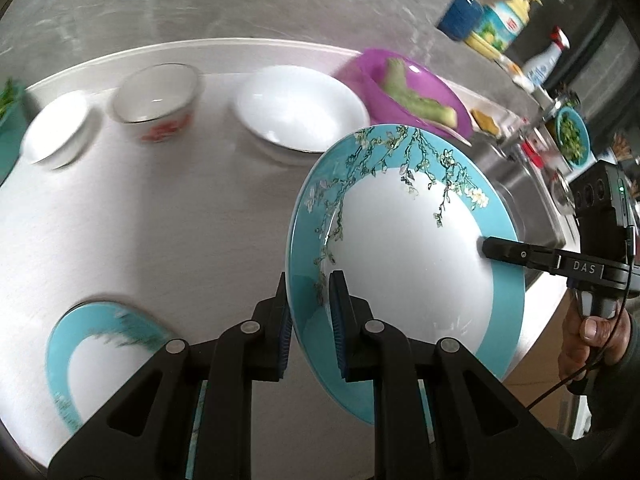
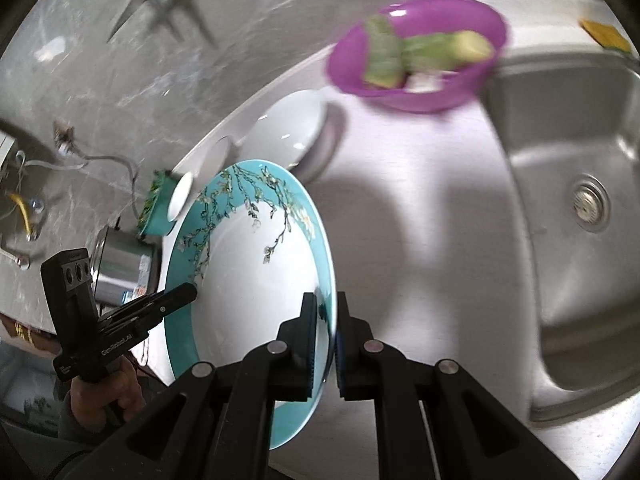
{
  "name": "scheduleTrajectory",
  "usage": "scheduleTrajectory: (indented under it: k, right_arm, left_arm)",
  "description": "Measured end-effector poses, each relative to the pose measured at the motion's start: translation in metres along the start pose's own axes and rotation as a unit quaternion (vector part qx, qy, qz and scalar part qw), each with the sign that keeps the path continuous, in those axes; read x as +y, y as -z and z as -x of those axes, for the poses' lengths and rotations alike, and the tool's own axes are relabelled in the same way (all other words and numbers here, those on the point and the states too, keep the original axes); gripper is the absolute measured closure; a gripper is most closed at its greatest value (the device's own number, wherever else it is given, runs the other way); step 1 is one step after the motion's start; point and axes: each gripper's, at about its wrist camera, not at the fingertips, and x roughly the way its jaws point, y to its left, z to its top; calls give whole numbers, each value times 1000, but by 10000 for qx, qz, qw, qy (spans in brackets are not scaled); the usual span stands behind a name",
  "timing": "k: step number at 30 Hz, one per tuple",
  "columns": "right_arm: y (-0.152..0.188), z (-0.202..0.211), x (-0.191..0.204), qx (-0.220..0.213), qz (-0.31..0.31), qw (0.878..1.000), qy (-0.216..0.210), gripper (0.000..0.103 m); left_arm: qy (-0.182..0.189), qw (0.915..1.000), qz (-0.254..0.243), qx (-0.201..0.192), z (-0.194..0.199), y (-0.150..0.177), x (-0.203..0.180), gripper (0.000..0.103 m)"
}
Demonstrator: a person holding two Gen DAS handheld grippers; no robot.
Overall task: Organize plates and bowls
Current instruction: 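Lift the smaller teal floral plate and carry it toward the plate stack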
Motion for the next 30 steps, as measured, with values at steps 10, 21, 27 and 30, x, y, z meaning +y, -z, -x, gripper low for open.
scheduleTrajectory:
  k: [10, 21, 27, 30]
  right_arm:
    - [-6, -43, 88, 346, 632, 9969, -303, 93]
    - [9, -102, 165, 781, 1142, 9886, -590, 93]
    - [18, -132, 193, 995, 1293, 9845, -643, 93]
    - [23, -145, 201, 1093, 1322, 9831, -637, 93]
  left_arm:
    - [-324, 9973, 609, -245, 61, 36, 81, 88]
    - [-684, 9895, 1203, -415, 117, 86, 179, 88]
    - [-769, 9864, 1408, -356, 126, 104, 218, 87]
    - [-813, 9856, 1450, -311, 125, 108, 230, 87]
